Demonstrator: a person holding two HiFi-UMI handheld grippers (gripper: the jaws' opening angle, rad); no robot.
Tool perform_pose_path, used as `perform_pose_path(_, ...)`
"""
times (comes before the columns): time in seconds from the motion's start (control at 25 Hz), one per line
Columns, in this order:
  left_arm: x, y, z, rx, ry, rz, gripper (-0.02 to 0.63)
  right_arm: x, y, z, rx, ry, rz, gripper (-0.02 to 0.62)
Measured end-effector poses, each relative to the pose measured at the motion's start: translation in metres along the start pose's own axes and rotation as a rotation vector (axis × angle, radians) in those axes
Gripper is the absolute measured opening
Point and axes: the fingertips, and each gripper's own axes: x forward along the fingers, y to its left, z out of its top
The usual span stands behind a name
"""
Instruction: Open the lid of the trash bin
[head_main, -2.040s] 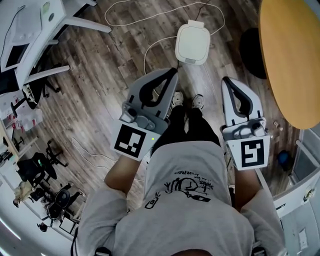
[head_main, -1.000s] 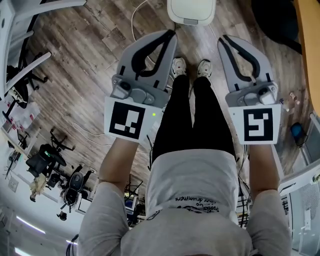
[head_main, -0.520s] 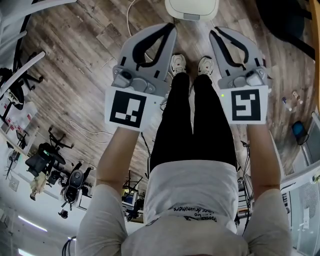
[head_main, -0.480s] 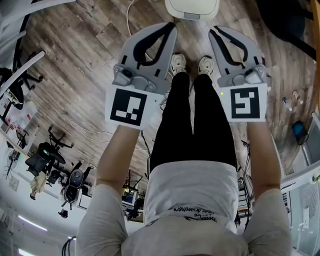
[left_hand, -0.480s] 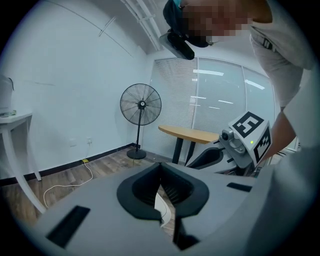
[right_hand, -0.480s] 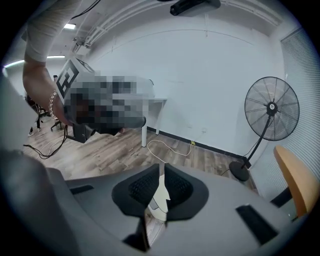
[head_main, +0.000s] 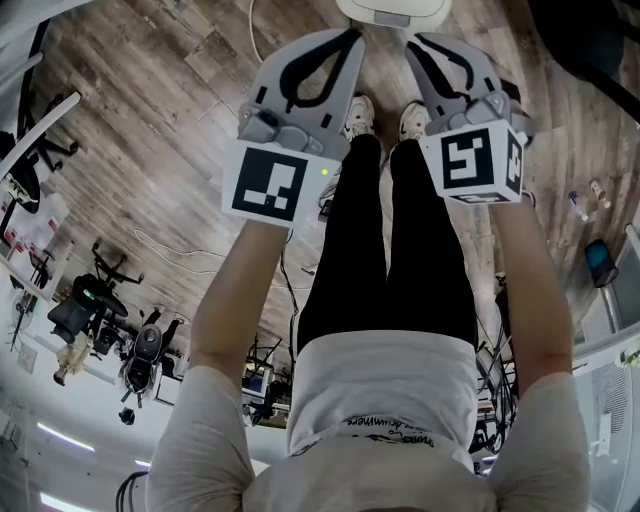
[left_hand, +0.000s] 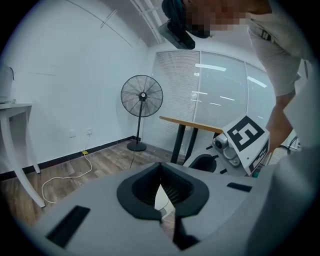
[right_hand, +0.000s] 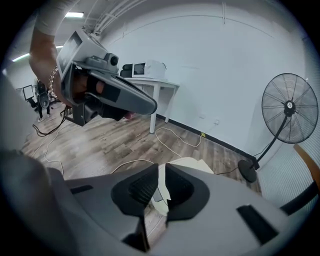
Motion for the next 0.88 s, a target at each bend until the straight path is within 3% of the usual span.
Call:
perform_pose_path(0.56,0.032,0.011,-0.06,-0.014,0.027,0.021,0.015,0.091,0.02,-0.068,-0.091,0.126,0.063,0.068)
perform_pose_path(0.88,0.043,0.012,-0.081,-0.018,0.047,0.025,0.015,0.113,0.03,-0.099,-0.131,0.196,0.1,0.083)
